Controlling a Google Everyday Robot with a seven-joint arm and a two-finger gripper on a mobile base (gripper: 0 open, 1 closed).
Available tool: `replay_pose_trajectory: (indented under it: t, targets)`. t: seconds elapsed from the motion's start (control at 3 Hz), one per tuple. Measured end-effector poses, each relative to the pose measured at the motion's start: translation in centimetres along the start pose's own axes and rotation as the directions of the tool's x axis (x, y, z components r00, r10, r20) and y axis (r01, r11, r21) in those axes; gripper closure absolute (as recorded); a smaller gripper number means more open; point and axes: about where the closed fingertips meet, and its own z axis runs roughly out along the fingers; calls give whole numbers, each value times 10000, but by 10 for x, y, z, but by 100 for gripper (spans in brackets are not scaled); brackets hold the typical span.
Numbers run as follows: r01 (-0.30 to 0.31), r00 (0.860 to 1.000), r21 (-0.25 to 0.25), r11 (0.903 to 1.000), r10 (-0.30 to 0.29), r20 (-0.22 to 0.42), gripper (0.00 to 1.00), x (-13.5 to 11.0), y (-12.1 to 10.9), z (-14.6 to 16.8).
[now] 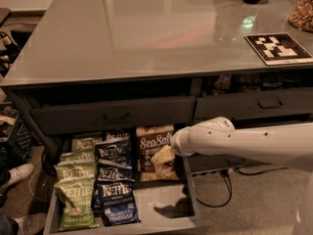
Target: Pick brown chip bag from middle drawer and place on counter
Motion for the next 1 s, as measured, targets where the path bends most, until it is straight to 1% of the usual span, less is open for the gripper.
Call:
replay_pose_trajectory:
  t: [0.33,0.67,1.0]
  targets:
    - [-280,9994,-169,9995,283,211,0,0,-3,24]
    - [-448,9987,-441,9980,458,233,0,0,1,46]
    - [-541,9982,-474,9974,553,252,0,-1,-4,61]
